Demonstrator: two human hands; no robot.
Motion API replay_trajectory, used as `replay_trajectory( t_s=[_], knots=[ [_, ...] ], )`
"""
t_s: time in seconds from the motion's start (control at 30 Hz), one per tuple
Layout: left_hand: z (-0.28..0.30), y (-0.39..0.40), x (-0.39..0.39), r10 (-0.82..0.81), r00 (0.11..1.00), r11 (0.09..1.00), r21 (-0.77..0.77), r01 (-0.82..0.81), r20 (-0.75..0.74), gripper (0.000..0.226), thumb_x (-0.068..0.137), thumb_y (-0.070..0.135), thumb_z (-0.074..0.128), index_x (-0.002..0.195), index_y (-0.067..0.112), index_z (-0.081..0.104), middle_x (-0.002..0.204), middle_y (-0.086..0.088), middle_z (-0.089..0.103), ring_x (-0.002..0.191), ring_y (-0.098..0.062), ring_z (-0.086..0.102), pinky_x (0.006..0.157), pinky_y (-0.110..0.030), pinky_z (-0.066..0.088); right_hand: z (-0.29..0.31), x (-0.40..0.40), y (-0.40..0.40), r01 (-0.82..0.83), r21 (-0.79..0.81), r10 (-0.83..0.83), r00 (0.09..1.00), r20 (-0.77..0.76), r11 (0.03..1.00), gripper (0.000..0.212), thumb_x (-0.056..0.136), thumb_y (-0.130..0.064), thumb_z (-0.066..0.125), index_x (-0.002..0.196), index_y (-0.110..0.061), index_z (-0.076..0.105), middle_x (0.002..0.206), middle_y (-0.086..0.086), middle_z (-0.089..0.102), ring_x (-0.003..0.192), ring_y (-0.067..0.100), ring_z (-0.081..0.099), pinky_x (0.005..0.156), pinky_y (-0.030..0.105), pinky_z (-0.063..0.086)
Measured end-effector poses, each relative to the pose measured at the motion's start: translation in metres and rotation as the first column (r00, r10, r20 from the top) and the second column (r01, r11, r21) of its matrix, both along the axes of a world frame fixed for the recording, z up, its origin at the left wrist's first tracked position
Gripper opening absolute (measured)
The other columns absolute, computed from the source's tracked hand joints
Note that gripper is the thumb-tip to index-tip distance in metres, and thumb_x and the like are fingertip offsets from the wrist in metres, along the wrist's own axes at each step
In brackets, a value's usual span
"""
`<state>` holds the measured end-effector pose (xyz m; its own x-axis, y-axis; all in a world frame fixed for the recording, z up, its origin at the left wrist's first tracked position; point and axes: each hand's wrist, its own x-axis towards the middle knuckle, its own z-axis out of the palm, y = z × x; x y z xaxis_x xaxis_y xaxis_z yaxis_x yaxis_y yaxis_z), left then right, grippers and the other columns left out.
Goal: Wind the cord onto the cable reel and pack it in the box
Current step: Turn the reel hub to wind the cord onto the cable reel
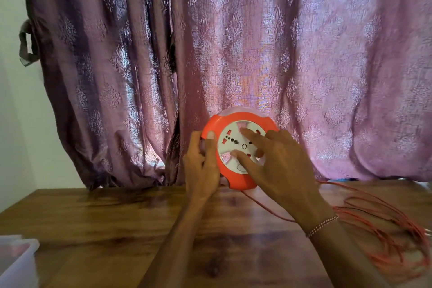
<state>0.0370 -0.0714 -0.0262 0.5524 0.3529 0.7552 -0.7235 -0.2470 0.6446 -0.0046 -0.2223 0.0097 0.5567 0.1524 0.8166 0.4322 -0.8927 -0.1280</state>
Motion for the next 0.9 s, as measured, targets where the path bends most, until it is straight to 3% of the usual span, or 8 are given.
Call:
replay_trajectory(
  t_s=[0.1, 0.27, 0.37, 0.5, 0.67, 0.73, 0.8, 0.9],
  knots=[
    [-0.001, 0.0, 0.0, -0.002, 1.0, 1.0, 0.008, 0.002, -0.018, 0.054, 0.095, 0.06, 0.04, 0.092, 0.008, 0.053, 0.079, -0.017, 0.065, 0.07, -0.029, 0.062, 0.062, -0.05, 0.051, 0.003, -0.001, -0.005, -0.138, -0.043, 0.141, 0.987, 0.083, 0.99, 0.03, 0.088, -0.022, 0.054, 0.111, -0.021, 0.073, 0.103, 0.006, 0.064, 0.096, 0.028, 0.05, 0.079, 0.043, 0.049],
    [-0.003, 0.004, 0.006, 0.015, 0.999, 1.0, 0.018, -0.014, -0.036, 0.043, 0.1, 0.052, 0.041, 0.093, 0.012, 0.054, 0.086, 0.007, 0.067, 0.069, 0.004, 0.06, 0.058, -0.016, 0.048, 0.005, -0.006, -0.008, -0.224, -0.199, 0.223, 0.974, -0.03, 0.954, 0.056, 0.072, -0.028, 0.031, 0.107, -0.039, 0.073, 0.137, 0.0, 0.055, 0.111, 0.026, 0.043, 0.085, 0.042, 0.048],
    [-0.003, 0.007, 0.009, 0.025, 0.999, 1.0, 0.002, -0.025, -0.047, 0.039, 0.101, 0.05, 0.04, 0.095, 0.014, 0.054, 0.086, 0.005, 0.067, 0.073, -0.001, 0.062, 0.065, -0.026, 0.054, 0.002, -0.004, -0.007, -0.152, -0.269, 0.151, 0.988, -0.025, 0.951, 0.062, 0.071, -0.015, 0.037, 0.115, -0.043, 0.069, 0.145, 0.001, 0.049, 0.11, 0.028, 0.042, 0.084, 0.048, 0.049],
    [-0.005, 0.007, 0.011, 0.007, 0.999, 1.0, -0.011, -0.007, -0.05, 0.041, 0.1, 0.052, 0.041, 0.095, 0.013, 0.054, 0.085, -0.006, 0.069, 0.081, -0.023, 0.066, 0.069, -0.045, 0.056, -0.002, -0.001, -0.001, -0.066, -0.284, 0.073, 0.997, 0.015, 0.957, 0.062, 0.074, -0.023, 0.027, 0.114, -0.047, 0.067, 0.14, 0.001, 0.053, 0.106, 0.033, 0.048, 0.079, 0.045, 0.048],
    [-0.006, 0.003, 0.01, 0.043, 0.999, 0.999, 0.027, -0.042, -0.017, 0.043, 0.099, 0.053, 0.039, 0.093, 0.013, 0.053, 0.08, 0.0, 0.066, 0.061, 0.0, 0.059, 0.056, -0.024, 0.048, -0.008, 0.003, 0.001, -0.008, -0.171, 0.016, 0.999, 0.044, 0.985, 0.055, 0.079, -0.026, 0.036, 0.122, -0.051, 0.06, 0.122, 0.005, 0.052, 0.105, 0.029, 0.045, 0.079, 0.041, 0.048],
    [-0.007, 0.001, 0.01, 0.034, 0.999, 0.999, 0.032, -0.033, -0.016, 0.042, 0.099, 0.053, 0.039, 0.095, 0.014, 0.055, 0.082, -0.001, 0.066, 0.06, -0.002, 0.057, 0.055, -0.028, 0.048, -0.011, 0.005, 0.002, -0.006, -0.108, 0.011, 0.999, 0.041, 0.994, 0.057, 0.077, -0.026, 0.054, 0.128, -0.052, 0.055, 0.11, 0.005, 0.049, 0.101, 0.027, 0.045, 0.08, 0.042, 0.05],
    [-0.008, 0.0, 0.01, 0.024, 1.0, 0.999, 0.039, -0.023, -0.01, 0.041, 0.099, 0.052, 0.04, 0.096, 0.014, 0.055, 0.081, -0.003, 0.065, 0.059, -0.003, 0.057, 0.055, -0.032, 0.047, -0.013, 0.005, 0.004, 0.01, -0.048, -0.008, 1.0, 0.03, 0.999, 0.061, 0.074, -0.038, 0.067, 0.132, -0.051, 0.051, 0.101, 0.005, 0.049, 0.096, 0.028, 0.049, 0.078, 0.039, 0.051],
    [-0.009, 0.001, 0.01, 0.015, 1.0, 0.999, 0.044, -0.015, -0.004, 0.04, 0.1, 0.051, 0.04, 0.094, 0.014, 0.054, 0.081, -0.003, 0.063, 0.058, 0.0, 0.057, 0.054, -0.026, 0.045, -0.014, 0.006, 0.008, 0.08, 0.027, -0.08, 0.997, 0.012, 0.996, 0.062, 0.077, -0.061, 0.061, 0.135, -0.046, 0.049, 0.096, 0.009, 0.057, 0.093, 0.031, 0.053, 0.074, 0.038, 0.049]
  ],
)
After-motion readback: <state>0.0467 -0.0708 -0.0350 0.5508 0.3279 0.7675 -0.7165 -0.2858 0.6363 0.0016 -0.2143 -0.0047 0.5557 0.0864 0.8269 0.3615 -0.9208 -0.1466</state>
